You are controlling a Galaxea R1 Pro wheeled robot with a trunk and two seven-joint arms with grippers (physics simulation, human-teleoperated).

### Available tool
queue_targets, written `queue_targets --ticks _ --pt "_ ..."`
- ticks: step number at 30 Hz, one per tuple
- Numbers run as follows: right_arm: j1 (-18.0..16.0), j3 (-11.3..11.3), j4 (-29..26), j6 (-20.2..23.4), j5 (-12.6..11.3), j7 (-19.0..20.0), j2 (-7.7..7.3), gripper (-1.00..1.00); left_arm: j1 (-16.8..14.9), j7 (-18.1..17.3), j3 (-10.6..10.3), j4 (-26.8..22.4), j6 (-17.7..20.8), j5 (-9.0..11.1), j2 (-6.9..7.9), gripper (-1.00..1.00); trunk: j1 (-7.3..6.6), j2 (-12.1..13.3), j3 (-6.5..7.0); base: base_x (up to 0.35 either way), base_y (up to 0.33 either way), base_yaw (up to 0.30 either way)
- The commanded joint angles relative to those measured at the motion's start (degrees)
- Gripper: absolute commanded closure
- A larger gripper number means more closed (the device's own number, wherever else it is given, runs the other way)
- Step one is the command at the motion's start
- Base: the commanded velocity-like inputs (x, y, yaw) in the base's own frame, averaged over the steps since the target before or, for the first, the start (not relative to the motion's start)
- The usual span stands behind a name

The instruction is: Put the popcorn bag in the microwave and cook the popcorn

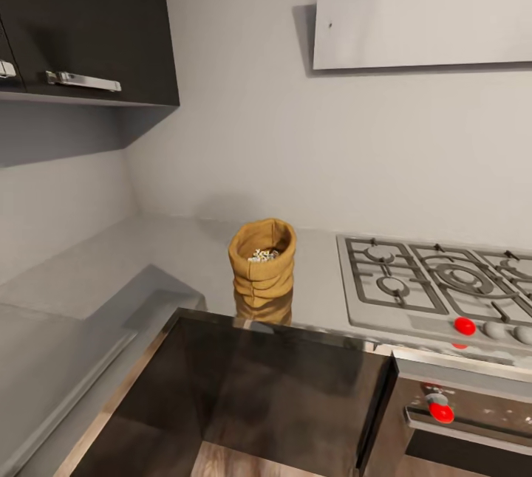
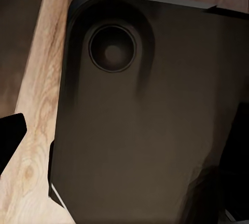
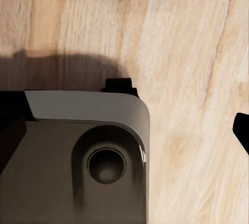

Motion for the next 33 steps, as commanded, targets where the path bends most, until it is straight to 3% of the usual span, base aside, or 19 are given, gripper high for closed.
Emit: queue_targets --ticks 1,8,33 --pt "-0.1 -0.5 0.2 -0.3 0.6 0.1 -0.05 -1.0 0.0 -0.3 0.0 0.0 -0.1 0.5 0.02 -1.0 0.02 0.0 -0.05 0.229 0.0 0.0" --pt "-0.1 -0.5 0.2 -0.3 0.6 0.1 -0.07 -1.0 0.0 -0.3 0.0 0.0 -0.1 0.4 0.02 -1.0 0.02 0.0 -0.05 0.208 0.0 0.0" --pt "-0.1 -0.5 0.2 -0.8 0.5 0.0 -0.24 -1.0 0.0 0.3 0.1 -0.1 -0.2 0.6 -0.16 -1.0 0.02 0.0 -0.05 0.004 0.0 0.0"
